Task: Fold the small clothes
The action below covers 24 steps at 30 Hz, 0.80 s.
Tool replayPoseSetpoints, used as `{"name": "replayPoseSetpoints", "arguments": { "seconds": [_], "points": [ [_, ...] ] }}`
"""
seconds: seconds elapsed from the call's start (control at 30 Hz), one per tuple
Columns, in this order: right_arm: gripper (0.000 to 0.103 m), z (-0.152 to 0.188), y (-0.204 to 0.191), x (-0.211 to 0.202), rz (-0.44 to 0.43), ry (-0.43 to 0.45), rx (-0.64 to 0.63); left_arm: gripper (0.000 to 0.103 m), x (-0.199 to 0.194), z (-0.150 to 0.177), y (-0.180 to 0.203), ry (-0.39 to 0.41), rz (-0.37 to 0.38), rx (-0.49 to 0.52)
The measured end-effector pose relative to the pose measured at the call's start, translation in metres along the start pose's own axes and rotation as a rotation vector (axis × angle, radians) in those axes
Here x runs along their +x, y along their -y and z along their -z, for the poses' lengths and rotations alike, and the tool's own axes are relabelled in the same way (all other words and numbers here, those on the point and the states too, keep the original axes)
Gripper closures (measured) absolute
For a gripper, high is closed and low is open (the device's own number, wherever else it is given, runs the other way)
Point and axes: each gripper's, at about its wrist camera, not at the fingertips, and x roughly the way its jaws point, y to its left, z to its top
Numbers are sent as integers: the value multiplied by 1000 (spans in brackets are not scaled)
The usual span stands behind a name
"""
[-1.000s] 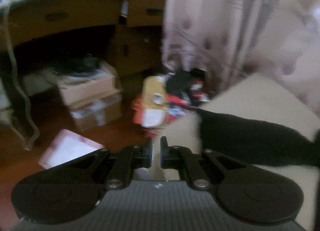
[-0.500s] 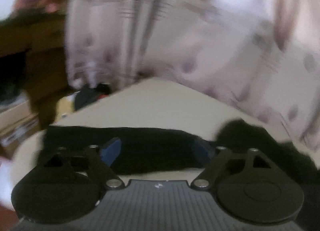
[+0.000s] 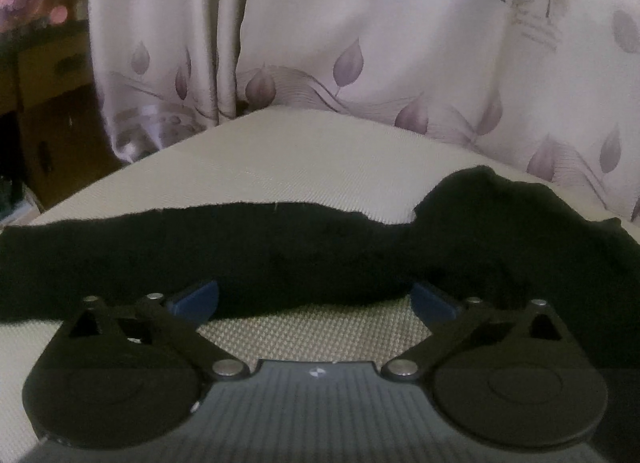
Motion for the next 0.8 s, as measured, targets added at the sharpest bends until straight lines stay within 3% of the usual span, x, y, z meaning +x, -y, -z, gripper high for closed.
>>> {"name": "replayPoseSetpoints", "arguments": {
  "seconds": [0.03, 0.07, 0.1, 0.13, 0.17, 0.3, 0.37, 0.43, 0.57, 0.6, 0.7, 0.8],
  "points": [
    [4, -6, -3, 18, 21, -38, -40, 1, 2, 0, 0, -11, 2, -1],
    [26, -10, -3, 31, 24, -66, -56, 0, 3, 1, 0, -20, -2, -3],
    [52, -13, -1, 43, 25, -98, -65, 0, 5, 1, 0, -30, -7, -3],
    [95, -15, 4, 50, 25, -125, -52, 0, 6, 0, 1, -36, -11, -2],
    [95, -16, 16, 52, 9, -138, 14, 0, 5, 1, 2, -38, -12, 0],
    [95, 9, 99, 14, -54, 26, 427, 0, 5, 2, 2, -37, -15, 0],
    [95, 47, 145, -4, -54, 53, 665, 0, 4, 2, 2, -34, -13, -9],
    [95, 85, 170, -14, -70, 46, 795, 0, 5, 2, 5, -33, -16, -16],
    [92, 172, 201, -19, -223, -2, 1149, 0, 6, 3, 7, -36, -25, -18],
    [92, 187, 206, -18, -269, 22, 1217, 0, 6, 3, 8, -38, -28, -14],
    [87, 200, 214, -22, -311, 54, 1274, 0, 7, 3, 10, -44, -38, -1],
    [72, 190, 208, -21, -325, 51, 1211, 0, 8, 2, 12, -46, -44, 0]
  ]
}}
